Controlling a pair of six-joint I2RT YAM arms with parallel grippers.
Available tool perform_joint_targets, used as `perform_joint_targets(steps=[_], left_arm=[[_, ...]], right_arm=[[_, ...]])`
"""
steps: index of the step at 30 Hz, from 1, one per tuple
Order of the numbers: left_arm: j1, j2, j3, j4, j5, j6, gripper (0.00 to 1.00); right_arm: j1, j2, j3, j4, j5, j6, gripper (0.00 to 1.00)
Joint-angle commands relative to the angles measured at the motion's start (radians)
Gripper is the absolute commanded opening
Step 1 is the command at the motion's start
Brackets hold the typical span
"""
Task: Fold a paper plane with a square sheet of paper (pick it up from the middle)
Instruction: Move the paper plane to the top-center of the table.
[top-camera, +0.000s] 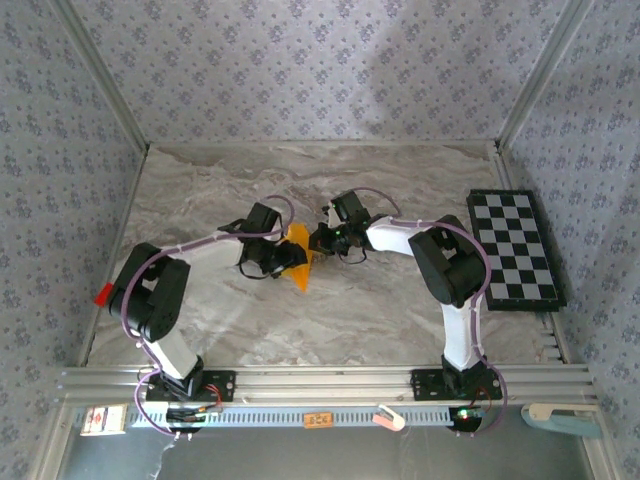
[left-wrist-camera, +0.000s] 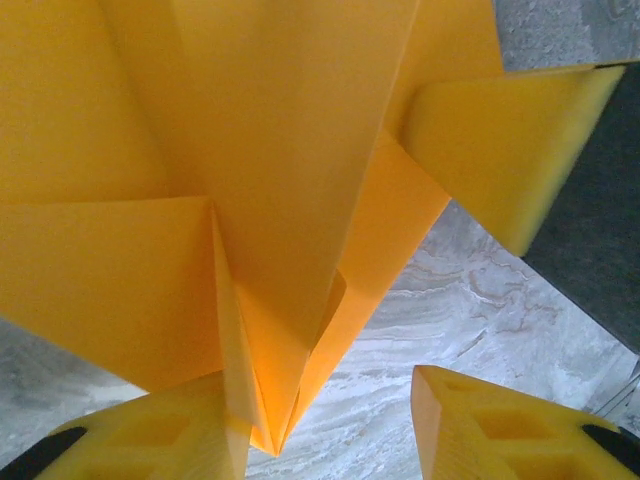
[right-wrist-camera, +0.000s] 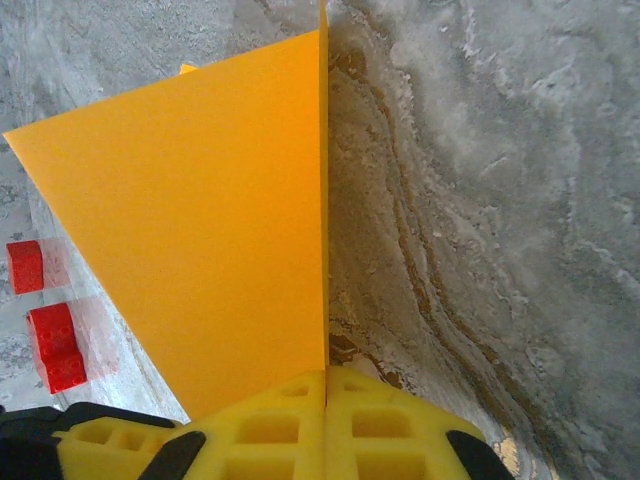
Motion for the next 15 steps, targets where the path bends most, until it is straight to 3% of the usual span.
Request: perform_joint_targets(steps=[1,15], left_arm=[[-0.007,0.021,0.044,-0.02,-0.019,0.023,0.46],[-0.01,0.077,0.095,-0.072,-0.112,0.022,0.36]], right_arm=[[0.005,0.005,0.026,-0.021,-0.02,0.004,0.02],[0.008,-0.001,0.039,-0.03,-0.042,0.005,0.02]])
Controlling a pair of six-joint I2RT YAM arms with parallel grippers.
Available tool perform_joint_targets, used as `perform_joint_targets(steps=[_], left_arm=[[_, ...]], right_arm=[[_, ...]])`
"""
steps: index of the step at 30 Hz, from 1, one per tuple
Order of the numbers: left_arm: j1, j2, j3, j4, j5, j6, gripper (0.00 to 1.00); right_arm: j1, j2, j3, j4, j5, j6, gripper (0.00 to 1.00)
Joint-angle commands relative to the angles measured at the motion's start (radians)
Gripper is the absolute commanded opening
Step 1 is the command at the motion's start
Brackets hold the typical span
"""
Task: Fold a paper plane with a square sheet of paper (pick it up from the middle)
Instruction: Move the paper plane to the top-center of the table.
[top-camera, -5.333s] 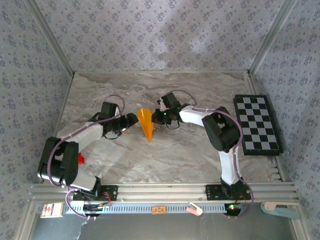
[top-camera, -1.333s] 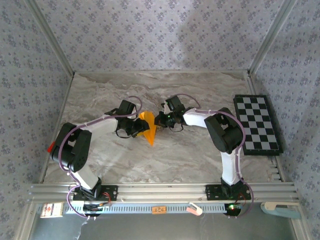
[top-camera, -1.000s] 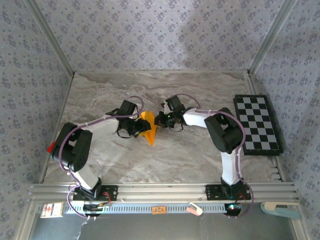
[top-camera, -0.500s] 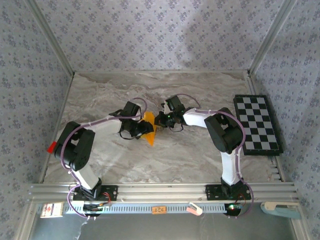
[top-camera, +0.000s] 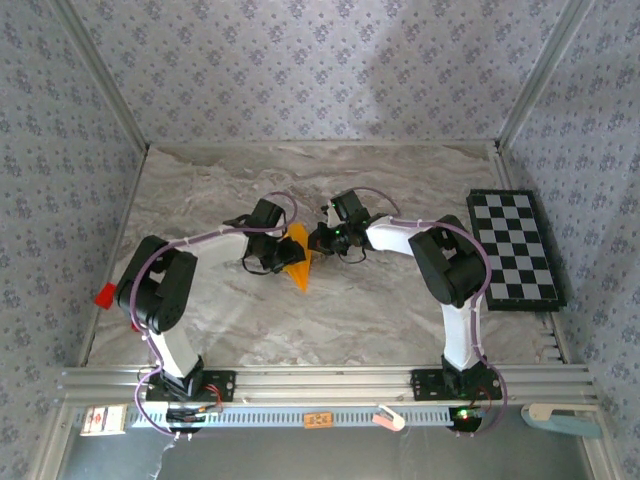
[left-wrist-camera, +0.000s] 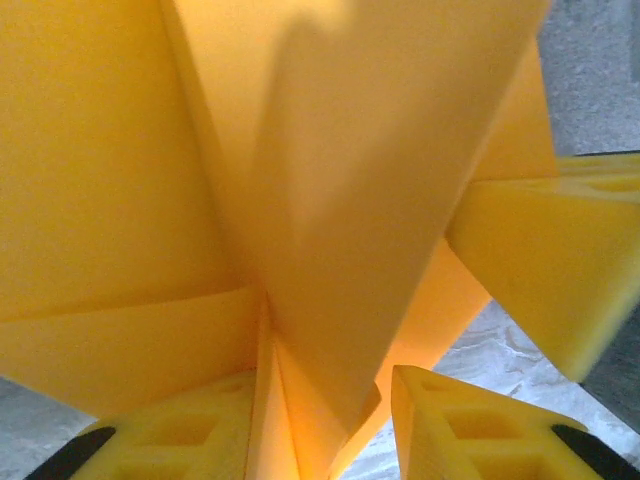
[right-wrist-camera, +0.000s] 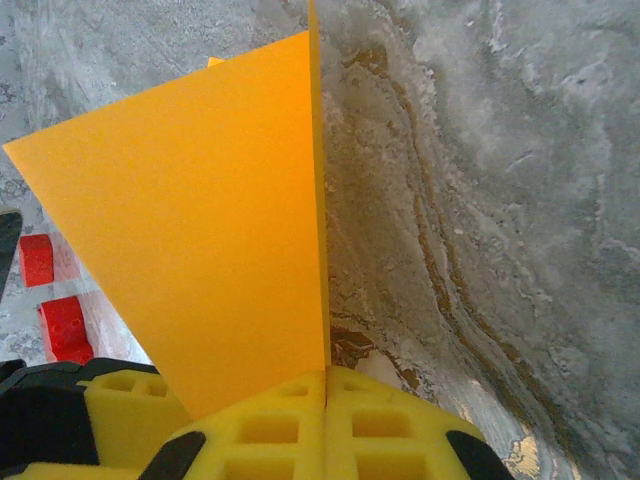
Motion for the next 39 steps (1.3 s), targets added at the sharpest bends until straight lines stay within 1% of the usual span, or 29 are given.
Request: perform_joint_targets(steps=[1,7,11,18,23,28,31,37,39], left_arm=[[-0.008,0.02,0.033,-0.033,-0.027,0.009,0.35],[-0.009,0.035,0.047,-0.045,-0.032,0.012,0.3],[-0.009,0.046,0.063,-0.069,-0.047,0.014,0.27],[-0.01,0.065,0.085,-0.104,-0.067,0.011,0.25],[-0.017,0.086,0.102,-0.12,-0.069,0.014,0.23],[-0.02,0.093,0.115,-0.13,-0.078,0.018,0.19],[-0.02,0.091,0.125,-0.143,-0.085,0.026,0.15],[-0.019,0.066,0.18,-0.207,-0.154,0.095,0.08],[-0.02,0.07,0.222,-0.246,-0.197,0.139,0.08]], right_arm=[[0.007,-0.001,0.033,-0.028,-0.026,0.006,0.02],[0.009,-0.001,0.042,-0.028,-0.041,0.008,0.04],[0.011,-0.001,0.048,-0.035,-0.052,0.009,0.08],[0.007,-0.007,0.054,-0.055,-0.051,0.01,0.16],[0.004,-0.009,0.051,-0.057,-0.052,0.014,0.19],[-0.004,-0.024,0.042,-0.063,-0.038,0.017,0.23],[-0.016,-0.046,0.031,-0.071,-0.015,0.012,0.28],[-0.064,-0.146,-0.016,-0.098,0.09,-0.027,0.46],[-0.084,-0.202,-0.077,-0.109,0.152,-0.056,0.52]])
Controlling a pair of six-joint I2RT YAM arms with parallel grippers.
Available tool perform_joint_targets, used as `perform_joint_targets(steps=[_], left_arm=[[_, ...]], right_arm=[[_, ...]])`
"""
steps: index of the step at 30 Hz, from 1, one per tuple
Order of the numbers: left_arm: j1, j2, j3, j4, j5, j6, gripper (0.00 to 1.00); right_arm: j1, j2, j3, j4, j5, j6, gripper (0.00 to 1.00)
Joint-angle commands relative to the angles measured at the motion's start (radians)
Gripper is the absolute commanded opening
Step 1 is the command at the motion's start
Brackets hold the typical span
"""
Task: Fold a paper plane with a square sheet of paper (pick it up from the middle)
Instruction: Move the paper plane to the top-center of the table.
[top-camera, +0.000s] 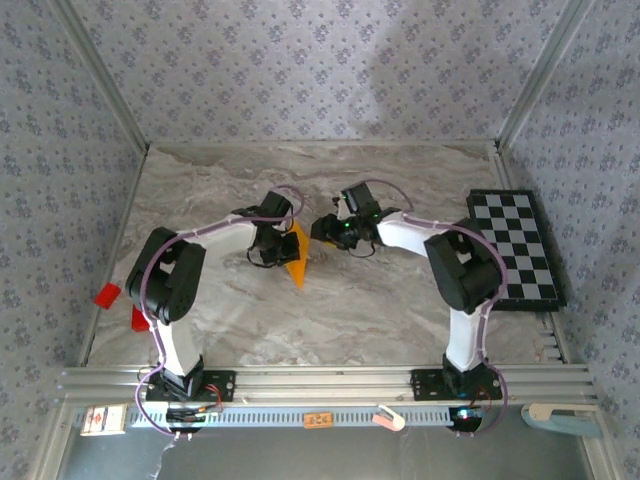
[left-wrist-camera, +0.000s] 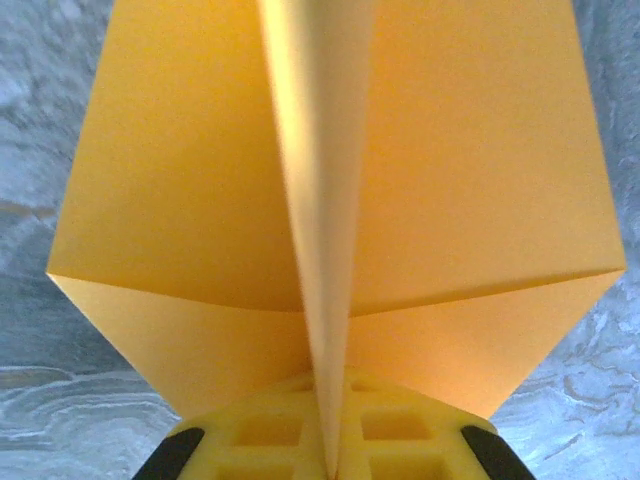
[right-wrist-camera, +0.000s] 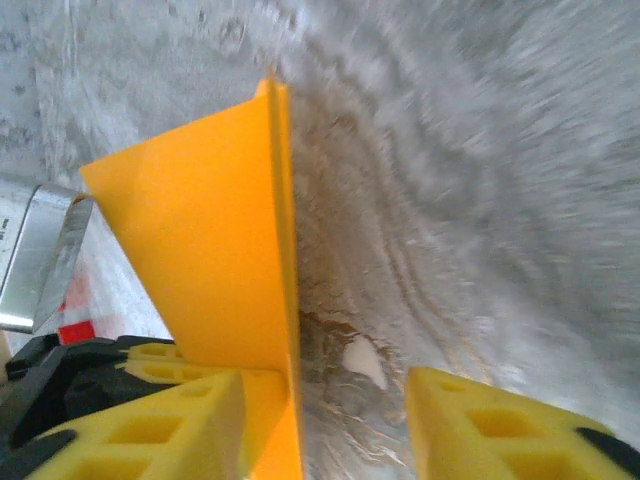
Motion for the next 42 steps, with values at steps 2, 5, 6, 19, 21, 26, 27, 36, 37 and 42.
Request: perform_joint_targets(steps=[2,5,6,19,21,26,27,36,37,42], left_arm=[[-0.004,0.007,0.118,-0.112,-0.121,0.119,0.07],[-0.004,0.055,0.214,-0.155,-0.18,0.184,0.07],[-0.004,0.078,0.25,-0.168,-0.194,0.203,0.07],[0.0,0.389,0.708,-0.389,-0.352,0.344,0.06],[0.005,0.432,0.76,-0.418,-0.353,0.332,0.06],[0.016,0.491,0.839,-0.438,-0.33,0.293,0.13],[0.018,0.496,0.846,-0.44,-0.331,0.286,0.14],[0.023,0.564,0.939,-0.459,-0.306,0.245,0.17],[0.024,0.572,0.945,-0.461,-0.304,0.241,0.17],[0.023,0.594,0.963,-0.481,-0.3,0.239,0.18]], right_arm=[[-0.042,-0.141,-0.076,-0.056,0.175,-0.08,0.57],[-0.065,-0.227,-0.138,-0.059,0.287,-0.097,0.62],[-0.074,-0.254,-0.159,-0.057,0.318,-0.097,0.63],[-0.09,-0.373,-0.267,-0.038,0.405,-0.18,0.67],[-0.085,-0.37,-0.262,-0.044,0.399,-0.185,0.67],[-0.073,-0.354,-0.255,-0.049,0.393,-0.186,0.67],[-0.068,-0.349,-0.25,-0.055,0.395,-0.185,0.67],[-0.059,-0.324,-0.231,-0.062,0.384,-0.171,0.66],[-0.059,-0.323,-0.23,-0.062,0.381,-0.171,0.66],[-0.059,-0.32,-0.227,-0.066,0.38,-0.171,0.66]])
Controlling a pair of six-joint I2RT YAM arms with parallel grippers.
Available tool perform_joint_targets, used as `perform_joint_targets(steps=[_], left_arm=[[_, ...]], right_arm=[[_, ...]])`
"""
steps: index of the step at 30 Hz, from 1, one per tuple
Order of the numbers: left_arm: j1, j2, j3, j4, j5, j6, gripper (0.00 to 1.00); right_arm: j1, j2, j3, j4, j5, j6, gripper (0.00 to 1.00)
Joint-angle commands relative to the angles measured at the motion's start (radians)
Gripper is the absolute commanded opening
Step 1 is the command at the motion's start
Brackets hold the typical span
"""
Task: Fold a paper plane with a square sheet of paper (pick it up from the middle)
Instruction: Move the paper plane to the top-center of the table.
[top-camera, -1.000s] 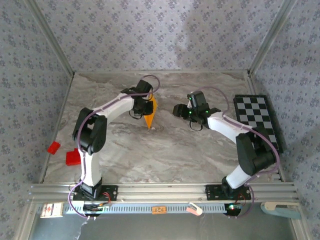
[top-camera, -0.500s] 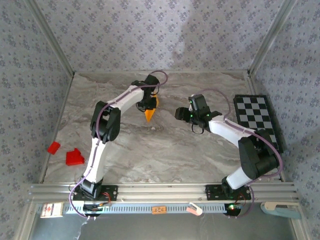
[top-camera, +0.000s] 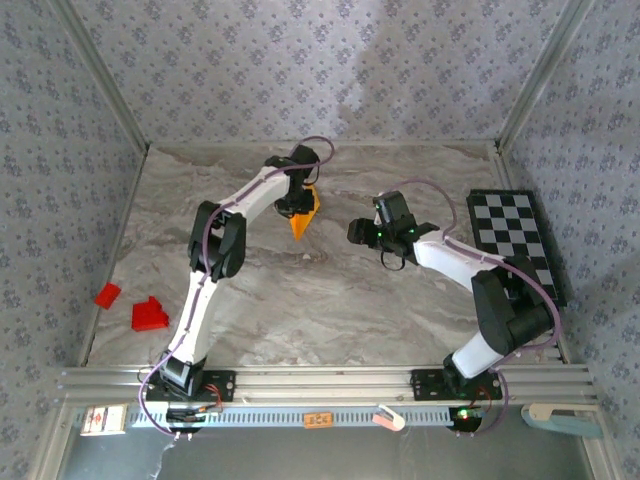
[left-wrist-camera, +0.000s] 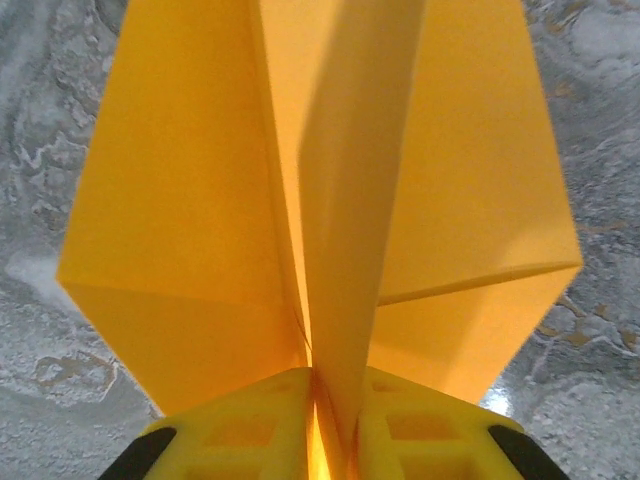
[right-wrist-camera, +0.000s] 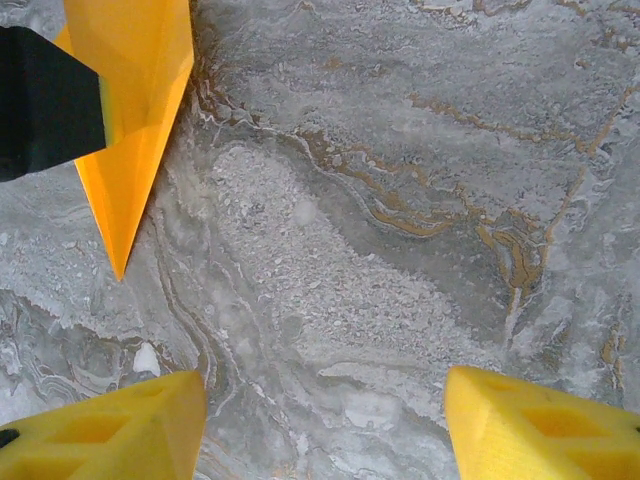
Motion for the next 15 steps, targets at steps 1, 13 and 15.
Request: perform_joint_targets(steps=[1,13,15], left_arm=[[0.001,0.024,0.031,-0.052,0.015,-0.013,0.18],[0.001,0.046,0.034,-0.059,0.002,-0.017,0.18],[0.0,0.052,0.034,-0.058,0.002,-0.021,0.17]], right_arm=[[0.003,0.009,0.033,-0.025,0.0,-0.008,0.66],[0.001,0.019,0.044,-0.035,-0.004,-0.003,0.65],[0.001,0.019,0.045,-0.037,-0.002,-0.004,0.65]])
